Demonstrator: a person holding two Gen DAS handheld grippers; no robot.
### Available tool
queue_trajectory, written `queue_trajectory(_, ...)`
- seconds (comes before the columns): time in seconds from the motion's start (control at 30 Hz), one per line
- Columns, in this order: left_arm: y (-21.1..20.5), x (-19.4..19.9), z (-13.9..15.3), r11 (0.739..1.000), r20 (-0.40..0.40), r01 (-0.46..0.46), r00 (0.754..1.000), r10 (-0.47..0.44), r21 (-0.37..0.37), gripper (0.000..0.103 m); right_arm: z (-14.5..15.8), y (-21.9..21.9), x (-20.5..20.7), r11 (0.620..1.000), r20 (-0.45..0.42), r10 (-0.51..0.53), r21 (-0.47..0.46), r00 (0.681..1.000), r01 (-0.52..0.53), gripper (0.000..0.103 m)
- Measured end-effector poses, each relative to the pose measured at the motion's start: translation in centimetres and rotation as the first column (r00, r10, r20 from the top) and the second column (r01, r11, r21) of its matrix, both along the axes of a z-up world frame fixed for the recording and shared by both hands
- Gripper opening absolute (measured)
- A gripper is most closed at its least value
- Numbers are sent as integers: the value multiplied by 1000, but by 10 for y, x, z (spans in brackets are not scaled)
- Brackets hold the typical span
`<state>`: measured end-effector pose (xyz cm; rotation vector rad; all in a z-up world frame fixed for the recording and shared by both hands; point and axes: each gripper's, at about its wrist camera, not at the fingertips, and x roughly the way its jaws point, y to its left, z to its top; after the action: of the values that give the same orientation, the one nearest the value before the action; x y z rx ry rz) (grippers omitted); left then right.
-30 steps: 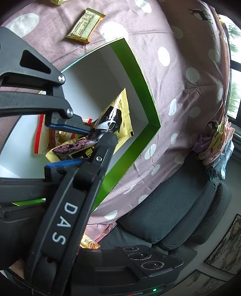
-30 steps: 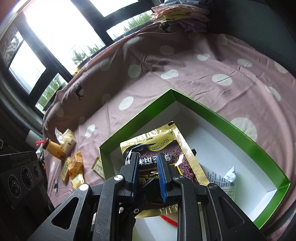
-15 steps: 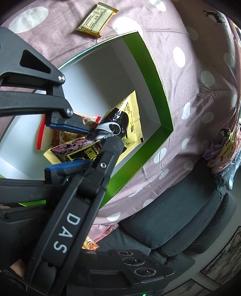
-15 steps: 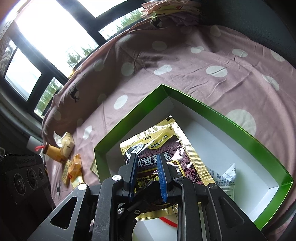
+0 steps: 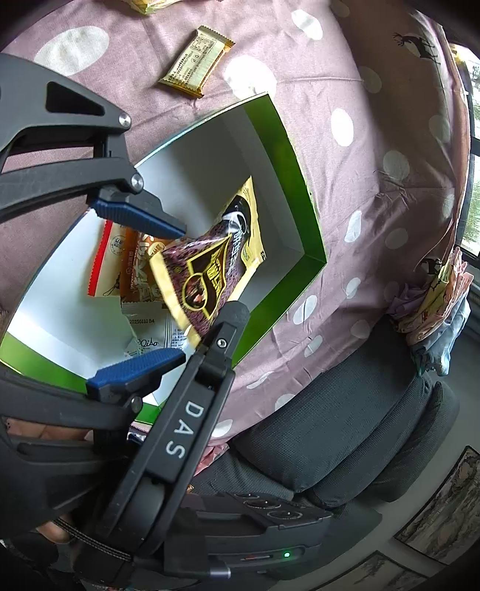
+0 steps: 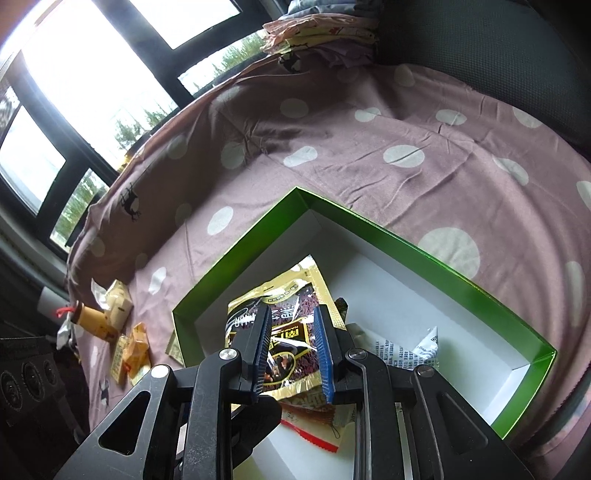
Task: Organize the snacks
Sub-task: 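Lower the pouch into the box and open the right gripper, then withdraw the right gripper from the box toward the snack pile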
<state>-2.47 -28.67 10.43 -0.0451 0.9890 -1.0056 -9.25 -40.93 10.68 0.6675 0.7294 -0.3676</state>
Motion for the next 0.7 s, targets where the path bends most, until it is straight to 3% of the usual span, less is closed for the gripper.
queue_trajectory(0.1,9,4,2,1000,-23,-24,999,23,-19,73,4,1,-2,1000,11,-21,-3,1000,21,27)
queue_trajectory(0.17,16,5,5,999,-32,-33,999,32,-34,73,6,1,-4,999,8,-38,-11,999,38,37)
queue_trajectory(0.4,47,1,18,994,-18,-70,998,68,-79,88,10,4,-4,997,2,-63,-45,998,63,56)
queue_trajectory(0.57,77,4,28,990,32,-133,990,135,-52,88,13,8,-3,997,21,-56,-50,998,57,74)
queue_trajectory(0.7,114,13,36,973,63,-223,972,227,-58,89,15,8,-4,994,25,-82,-68,996,83,78)
